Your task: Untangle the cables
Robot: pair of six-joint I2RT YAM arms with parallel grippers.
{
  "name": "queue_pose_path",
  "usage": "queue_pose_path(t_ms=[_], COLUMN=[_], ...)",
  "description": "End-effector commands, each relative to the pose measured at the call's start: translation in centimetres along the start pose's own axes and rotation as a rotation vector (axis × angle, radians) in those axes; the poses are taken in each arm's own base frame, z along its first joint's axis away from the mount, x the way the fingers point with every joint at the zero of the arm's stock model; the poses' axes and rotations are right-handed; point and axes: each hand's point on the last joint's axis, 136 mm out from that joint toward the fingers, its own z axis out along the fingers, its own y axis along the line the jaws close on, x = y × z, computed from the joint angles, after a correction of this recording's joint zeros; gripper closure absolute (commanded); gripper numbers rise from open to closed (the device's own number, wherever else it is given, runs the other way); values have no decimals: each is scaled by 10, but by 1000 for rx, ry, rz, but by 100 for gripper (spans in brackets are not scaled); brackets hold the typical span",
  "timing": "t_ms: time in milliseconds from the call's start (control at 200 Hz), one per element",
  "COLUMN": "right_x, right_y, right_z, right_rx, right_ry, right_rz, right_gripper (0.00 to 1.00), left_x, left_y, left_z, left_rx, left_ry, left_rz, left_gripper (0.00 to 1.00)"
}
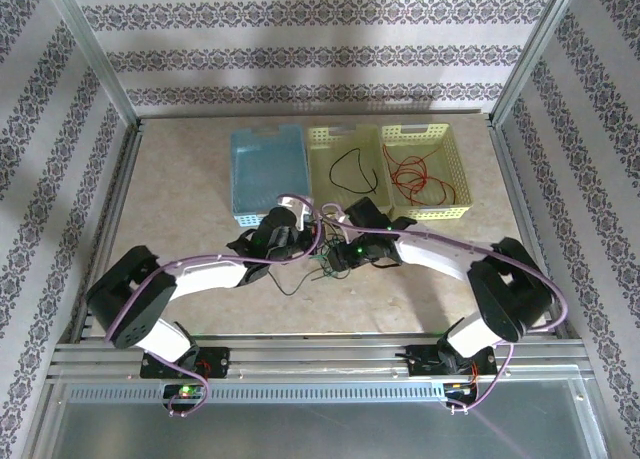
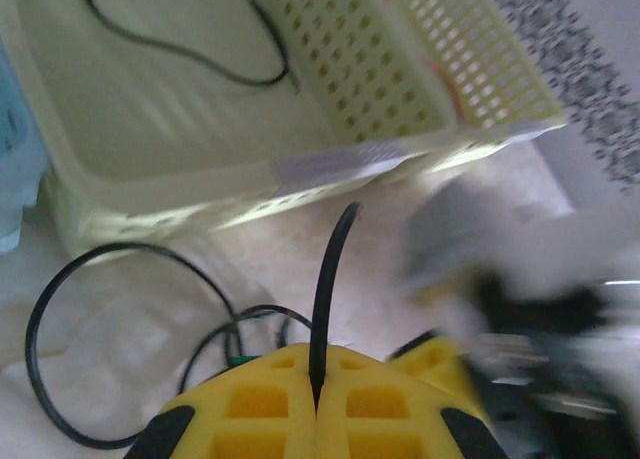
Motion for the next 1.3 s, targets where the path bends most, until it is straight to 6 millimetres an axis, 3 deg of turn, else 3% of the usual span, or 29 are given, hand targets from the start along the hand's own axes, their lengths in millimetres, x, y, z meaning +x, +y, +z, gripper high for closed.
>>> queue_pose_path(t_ms=[0, 155, 330, 860, 1025, 1189, 1294], right_x=[-2, 2, 9, 20, 23, 24, 26], right_y=[-14, -41, -64, -88, -96, -102, -109], right_z=[9, 8, 2, -3, -5, -8, -10], right_rx=[73, 124, 117, 130, 145, 156, 167], right_ry=[9, 5, -4, 1, -2, -17, -25], right_rz=[41, 152, 262, 375, 408, 435, 471], right_gripper=[64, 88, 98, 100, 100, 100, 100], left_x=[-16, -42, -82, -189, -214, -224, -234], left_y=[-12, -23, -37, -91, -91, -89, -86], left_z=[-20, -53, -100, -239, -278, -297, -324], left_rx=[27, -1, -38, -43, -138, -208, -262], left_ry=[-31, -84, -200, -595, -707, -731, -802], left_rz=[39, 106, 179, 332, 387, 448, 454], left_gripper=[100, 100, 100, 100, 100, 100, 100])
